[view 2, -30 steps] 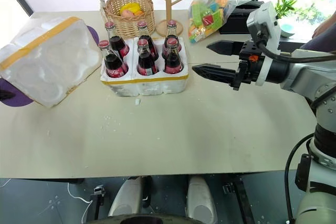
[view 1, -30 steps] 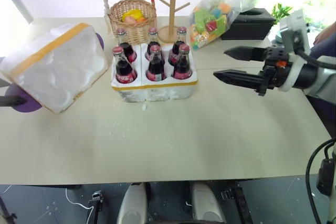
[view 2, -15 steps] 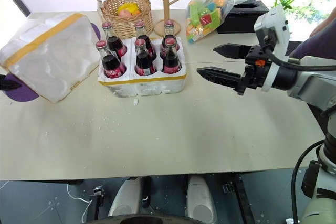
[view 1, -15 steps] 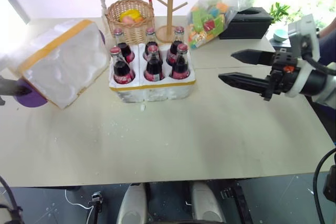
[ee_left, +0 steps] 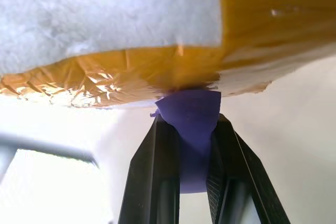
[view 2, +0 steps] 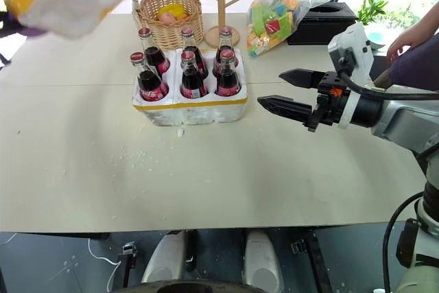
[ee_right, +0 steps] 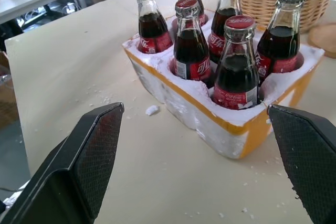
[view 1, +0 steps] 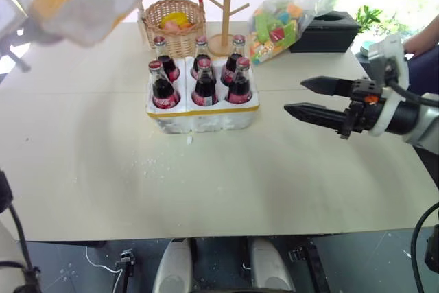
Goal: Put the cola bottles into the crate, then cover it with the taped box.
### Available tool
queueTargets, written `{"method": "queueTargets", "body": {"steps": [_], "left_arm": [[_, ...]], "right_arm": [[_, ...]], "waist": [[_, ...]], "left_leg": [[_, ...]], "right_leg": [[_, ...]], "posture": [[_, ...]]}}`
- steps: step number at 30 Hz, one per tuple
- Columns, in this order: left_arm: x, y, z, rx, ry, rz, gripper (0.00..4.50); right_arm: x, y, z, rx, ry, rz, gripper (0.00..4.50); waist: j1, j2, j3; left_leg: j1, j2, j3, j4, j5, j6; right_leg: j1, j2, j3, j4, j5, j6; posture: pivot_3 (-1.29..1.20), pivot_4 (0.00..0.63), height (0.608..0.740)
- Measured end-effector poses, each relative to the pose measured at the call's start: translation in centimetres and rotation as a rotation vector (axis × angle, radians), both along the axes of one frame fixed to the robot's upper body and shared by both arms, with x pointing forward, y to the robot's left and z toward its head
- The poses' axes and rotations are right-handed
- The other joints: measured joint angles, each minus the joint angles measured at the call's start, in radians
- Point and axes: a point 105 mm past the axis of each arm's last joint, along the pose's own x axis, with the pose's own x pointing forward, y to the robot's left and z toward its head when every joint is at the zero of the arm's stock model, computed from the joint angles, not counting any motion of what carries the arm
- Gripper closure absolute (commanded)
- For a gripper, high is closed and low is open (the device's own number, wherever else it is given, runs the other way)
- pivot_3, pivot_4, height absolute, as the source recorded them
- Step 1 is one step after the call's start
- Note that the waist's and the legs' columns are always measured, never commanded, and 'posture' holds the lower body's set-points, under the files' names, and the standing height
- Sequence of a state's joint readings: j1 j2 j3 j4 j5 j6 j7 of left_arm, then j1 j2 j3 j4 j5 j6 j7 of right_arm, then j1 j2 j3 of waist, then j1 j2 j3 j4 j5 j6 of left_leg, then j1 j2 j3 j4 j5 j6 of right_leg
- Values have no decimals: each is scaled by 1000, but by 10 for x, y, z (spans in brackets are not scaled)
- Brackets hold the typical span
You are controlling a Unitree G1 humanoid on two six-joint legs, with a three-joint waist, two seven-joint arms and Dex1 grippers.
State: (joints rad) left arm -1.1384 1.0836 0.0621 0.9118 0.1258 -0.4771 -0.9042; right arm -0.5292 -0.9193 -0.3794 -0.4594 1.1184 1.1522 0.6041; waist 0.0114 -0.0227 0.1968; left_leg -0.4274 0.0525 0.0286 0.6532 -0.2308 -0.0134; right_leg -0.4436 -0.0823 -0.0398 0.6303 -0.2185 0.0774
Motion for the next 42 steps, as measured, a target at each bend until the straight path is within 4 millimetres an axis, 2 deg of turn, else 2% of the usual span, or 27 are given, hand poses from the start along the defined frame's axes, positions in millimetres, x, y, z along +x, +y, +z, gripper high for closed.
{"method": "queueTargets", "body": {"steps": [2, 5, 9, 11, 14, 18, 19, 22, 26, 30, 35, 40, 42], "left_arm": [[-6, -26, 8, 137, -113, -67, 4366], [-11, -59, -6, 315, -182, -132, 4366], [-5, -76, -47, 500, -161, -125, 4366], [-1, -83, -60, 601, -187, -108, 4366], [1, -90, -66, 704, -249, -94, 4366], [-1, -100, -69, 751, -338, -108, 4366], [0, -102, -76, 753, -336, -119, 3878], [0, -98, -103, 743, -275, -138, 2398], [-2, -95, -119, 738, -227, -145, 379], [-12, -89, -130, 700, -187, -151, 379], [-40, -73, -135, 616, -163, -162, 379], [-73, -62, -138, 404, -136, -214, 379], [-80, -58, -130, 298, -150, -202, 379]], "right_arm": [[0, -2, -4, 2, 12, -10, 0], [1, -2, -4, 5, 11, -16, 0], [2, -4, -5, 10, 7, -30, 0], [2, -4, -6, 12, 6, -32, 0], [2, -3, -5, 17, 5, -32, 0], [2, -3, -3, 28, -2, -36, 0], [2, -3, -4, 29, -1, -40, 0], [3, -5, -6, 31, 8, -53, 0], [4, -5, -6, 35, 5, -63, 0], [5, -6, -5, 42, -2, -69, 0], [7, -10, -10, 49, 15, -93, 0], [7, -11, -13, 53, 27, -105, 0], [7, -10, -13, 56, 28, -100, 0]], "waist": [[-4, 0, 0], [-8, 1, 0], [-6, 1, 0], [-1, 1, 0], [2, 1, 0], [2, 1, -1], [2, 1, -1], [1, 1, 0], [2, 1, 0], [1, 1, 0], [-5, 1, 0], [-5, 1, -1], [1, 2, -1]], "left_leg": [[2, 0, 2, -1, 0, 0], [4, 0, 3, -2, 0, 0], [5, 0, 3, -1, 0, 0], [4, 0, 3, 0, 0, 0], [3, 0, 4, 1, 0, 0], [4, 0, 4, 0, 0, 0], [4, 0, 4, 0, 0, 0], [4, 0, 4, 0, 0, 0], [4, 0, 5, 0, 0, 0], [4, 0, 5, 0, 0, 0], [5, 0, 5, -2, 0, 0], [6, 1, 7, -3, 0, 0], [6, 1, 7, -2, 0, 0]], "right_leg": [[0, 0, 3, 1, 1, 1], [0, 2, 4, 2, 1, 1], [0, 2, 5, 3, 1, 1], [0, 2, 6, 3, 1, 1], [0, 2, 7, 2, 2, 2], [0, 1, 7, 2, 2, 2], [0, 1, 7, 2, 2, 2], [0, 1, 7, 2, 2, 2], [0, 1, 7, 2, 2, 2], [0, 1, 7, 2, 2, 2], [0, 1, 8, 1, 2, 2], [0, 0, 8, 1, 2, 1], [0, 0, 8, 0, 1, -2]], "posture": [[0, 150, 740], [0, 150, 740], [0, 150, 740], [0, 150, 740], [0, 150, 740], [0, 150, 740], [0, 150, 740], [0, 150, 740], [0, 150, 740], [0, 150, 740], [0, 150, 740], [0, 150, 740], [0, 150, 740]]}}
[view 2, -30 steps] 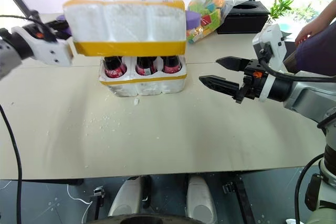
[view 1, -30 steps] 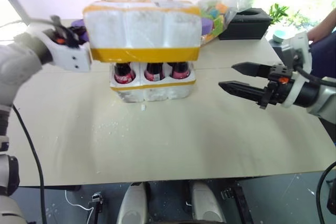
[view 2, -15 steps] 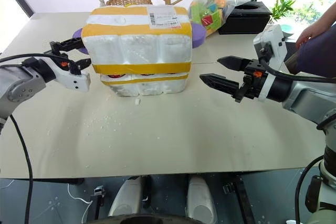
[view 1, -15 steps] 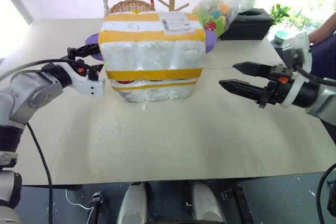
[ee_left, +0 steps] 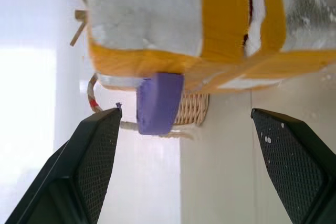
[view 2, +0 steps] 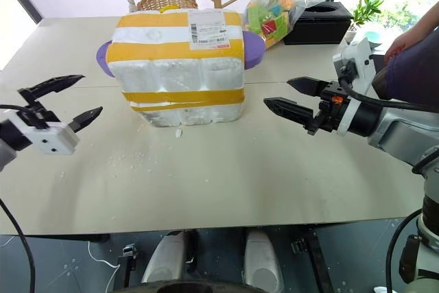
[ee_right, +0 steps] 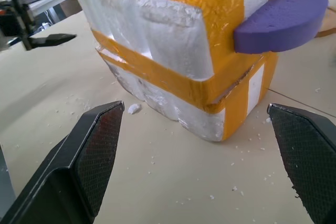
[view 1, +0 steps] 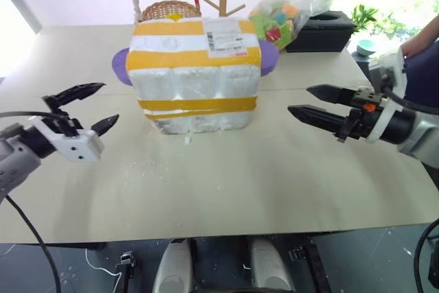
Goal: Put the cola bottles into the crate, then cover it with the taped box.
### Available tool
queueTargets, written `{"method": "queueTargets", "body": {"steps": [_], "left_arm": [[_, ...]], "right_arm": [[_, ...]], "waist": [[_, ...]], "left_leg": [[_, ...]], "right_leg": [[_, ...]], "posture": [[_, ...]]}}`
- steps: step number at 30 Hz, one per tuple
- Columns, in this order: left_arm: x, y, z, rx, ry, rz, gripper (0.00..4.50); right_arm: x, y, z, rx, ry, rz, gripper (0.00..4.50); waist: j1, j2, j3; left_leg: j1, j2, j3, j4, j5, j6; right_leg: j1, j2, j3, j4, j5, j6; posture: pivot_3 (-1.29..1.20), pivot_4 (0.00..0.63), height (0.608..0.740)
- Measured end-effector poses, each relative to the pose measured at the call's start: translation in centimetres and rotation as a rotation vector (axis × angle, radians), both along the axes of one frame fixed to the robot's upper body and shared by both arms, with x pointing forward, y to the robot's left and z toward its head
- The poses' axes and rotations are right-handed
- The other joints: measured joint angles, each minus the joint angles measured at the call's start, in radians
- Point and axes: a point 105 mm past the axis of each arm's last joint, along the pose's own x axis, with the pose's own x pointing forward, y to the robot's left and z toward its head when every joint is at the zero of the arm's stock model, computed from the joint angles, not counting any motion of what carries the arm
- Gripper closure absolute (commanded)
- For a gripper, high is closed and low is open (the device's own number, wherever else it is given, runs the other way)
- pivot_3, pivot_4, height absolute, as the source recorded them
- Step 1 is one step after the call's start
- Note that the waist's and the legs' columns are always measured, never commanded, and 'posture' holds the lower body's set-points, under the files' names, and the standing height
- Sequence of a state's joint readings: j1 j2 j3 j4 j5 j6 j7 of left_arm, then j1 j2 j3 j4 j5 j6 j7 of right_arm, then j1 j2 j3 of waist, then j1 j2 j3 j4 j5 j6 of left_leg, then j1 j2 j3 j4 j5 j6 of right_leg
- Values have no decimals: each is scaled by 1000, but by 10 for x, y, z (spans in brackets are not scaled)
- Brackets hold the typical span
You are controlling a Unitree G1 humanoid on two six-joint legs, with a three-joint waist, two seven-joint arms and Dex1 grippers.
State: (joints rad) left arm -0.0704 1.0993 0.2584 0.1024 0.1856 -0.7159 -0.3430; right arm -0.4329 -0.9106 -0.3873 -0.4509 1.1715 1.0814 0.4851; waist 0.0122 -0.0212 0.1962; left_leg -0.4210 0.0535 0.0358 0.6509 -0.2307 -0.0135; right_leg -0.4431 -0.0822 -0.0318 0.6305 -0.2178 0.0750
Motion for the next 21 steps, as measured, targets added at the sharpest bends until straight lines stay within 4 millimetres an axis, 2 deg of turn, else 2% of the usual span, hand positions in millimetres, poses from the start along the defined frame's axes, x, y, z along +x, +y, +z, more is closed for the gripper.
{"method": "queueTargets", "body": {"steps": [1, 4, 5, 7, 9, 10, 12, 15, 16, 21], "left_arm": [[0, 6, 5, -52, -4, 23, 379], [4, 47, 7, -336, 102, 189, 379], [5, 59, 2, -475, 179, 239, 379], [7, 77, -13, -958, 406, 288, 379], [1, 73, -25, -1316, 701, 210, 379], [-4, 65, -23, -1396, 823, 143, 379], [-19, 44, -6, -1409, 1049, -13, 379], [-40, 24, 35, -1258, 1170, -172, 379], [-44, 20, 42, -1210, 1193, -193, 379], [-48, 22, 34, -1071, 1292, -146, 379]], "right_arm": [[0, 0, 0, 1, 0, 1, 0], [0, 1, 0, 2, 1, 4, 0], [0, 1, 0, 2, -1, 6, 0], [0, 0, -1, -2, -3, 9, 0], [0, -2, -4, -10, 7, 14, 0], [1, -4, -6, -8, 20, 13, 0], [1, -8, -8, -16, 31, 22, 0], [1, -11, -6, -35, 14, 49, 0], [1, -12, -6, -35, 16, 58, 0], [7, -15, -12, -40, 39, 86, 0]], "waist": [[1, 0, 0], [-2, 0, 0], [-3, 0, 0], [-4, 0, 0], [-3, -1, 0], [-3, -2, 0], [-2, -2, 0], [-3, -1, 0], [-3, 0, -1], [-5, 3, -1]], "left_leg": [[0, 0, 0, 0, 0, 0], [2, 0, 1, 1, 0, 0], [2, 0, 1, 0, 0, 0], [1, 1, 0, 1, 0, 0], [1, 1, 0, 1, 0, 0], [1, 1, 0, 1, 0, 0], [1, 0, 0, 2, 0, 0], [2, 0, 1, 2, 0, 0], [3, 0, 1, 1, 0, 0], [5, 0, 2, -2, 0, 0]], "right_leg": [[0, 0, 0, 0, 0, 0], [1, 0, 1, 0, 0, -1], [1, 0, 1, 0, 0, 0], [1, 1, 1, 0, 2, 3], [1, 2, 1, 0, 2, 3], [1, 2, 1, 0, 2, 3], [1, 2, 1, 0, 0, -1], [2, 1, 1, -1, -1, -1], [2, 1, 1, -1, -1, -2], [1, 2, 2, 0, -2, -4]], "posture": [[0, 150, 740], [0, 150, 740], [0, 150, 740], [0, 150, 740], [0, 150, 740], [0, 150, 740], [0, 150, 740], [0, 150, 740], [0, 150, 740], [0, 150, 740]]}}
